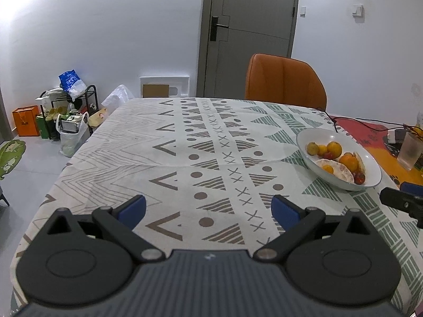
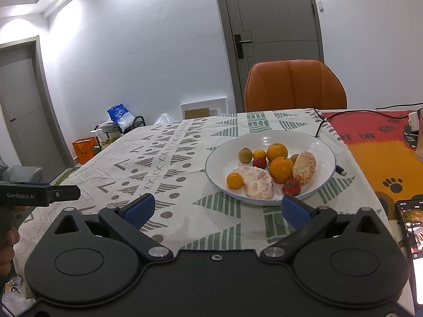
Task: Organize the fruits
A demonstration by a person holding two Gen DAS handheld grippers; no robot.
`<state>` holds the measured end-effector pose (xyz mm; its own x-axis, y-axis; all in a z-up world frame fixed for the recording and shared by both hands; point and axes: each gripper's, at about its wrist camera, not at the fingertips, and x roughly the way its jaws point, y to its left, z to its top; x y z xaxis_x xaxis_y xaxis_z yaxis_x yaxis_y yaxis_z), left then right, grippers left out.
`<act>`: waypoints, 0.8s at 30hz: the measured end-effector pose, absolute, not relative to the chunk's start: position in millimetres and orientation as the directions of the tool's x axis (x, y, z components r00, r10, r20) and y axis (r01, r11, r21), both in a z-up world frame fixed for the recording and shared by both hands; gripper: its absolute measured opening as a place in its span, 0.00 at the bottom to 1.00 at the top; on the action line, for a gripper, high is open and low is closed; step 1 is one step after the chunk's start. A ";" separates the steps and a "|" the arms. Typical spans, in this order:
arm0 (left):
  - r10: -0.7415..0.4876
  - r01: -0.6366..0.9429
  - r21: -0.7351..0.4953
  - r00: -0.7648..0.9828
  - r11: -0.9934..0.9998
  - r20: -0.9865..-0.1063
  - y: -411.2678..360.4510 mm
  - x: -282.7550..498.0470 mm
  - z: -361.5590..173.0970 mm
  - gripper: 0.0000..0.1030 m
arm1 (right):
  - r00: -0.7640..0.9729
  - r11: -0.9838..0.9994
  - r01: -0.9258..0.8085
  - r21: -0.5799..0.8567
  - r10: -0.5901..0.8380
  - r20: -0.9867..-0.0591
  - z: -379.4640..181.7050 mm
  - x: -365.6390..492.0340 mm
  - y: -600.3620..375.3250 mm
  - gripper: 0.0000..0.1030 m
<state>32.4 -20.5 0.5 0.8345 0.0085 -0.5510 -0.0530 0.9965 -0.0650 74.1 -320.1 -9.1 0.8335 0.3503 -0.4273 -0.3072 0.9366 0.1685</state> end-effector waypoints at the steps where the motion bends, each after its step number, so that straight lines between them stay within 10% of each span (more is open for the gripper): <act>1: 0.007 -0.051 -0.065 0.835 0.997 -0.550 -20.9 32.1 0.3 0.97 | 0.833 0.937 -0.308 0.167 0.351 -0.428 -9.3 74.1 -319.8 1.00; 24: -0.012 -0.039 -0.081 0.834 0.996 -0.552 -22.3 33.2 0.7 0.97 | 0.835 0.944 -0.292 0.155 0.331 -0.440 -10.7 75.8 -320.4 1.00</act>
<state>33.2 -22.3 0.7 0.8336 -0.0120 -0.5523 -0.0393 0.9959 -0.0810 75.8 -320.4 -10.7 0.8350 0.3309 -0.4397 -0.2924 0.9437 0.1548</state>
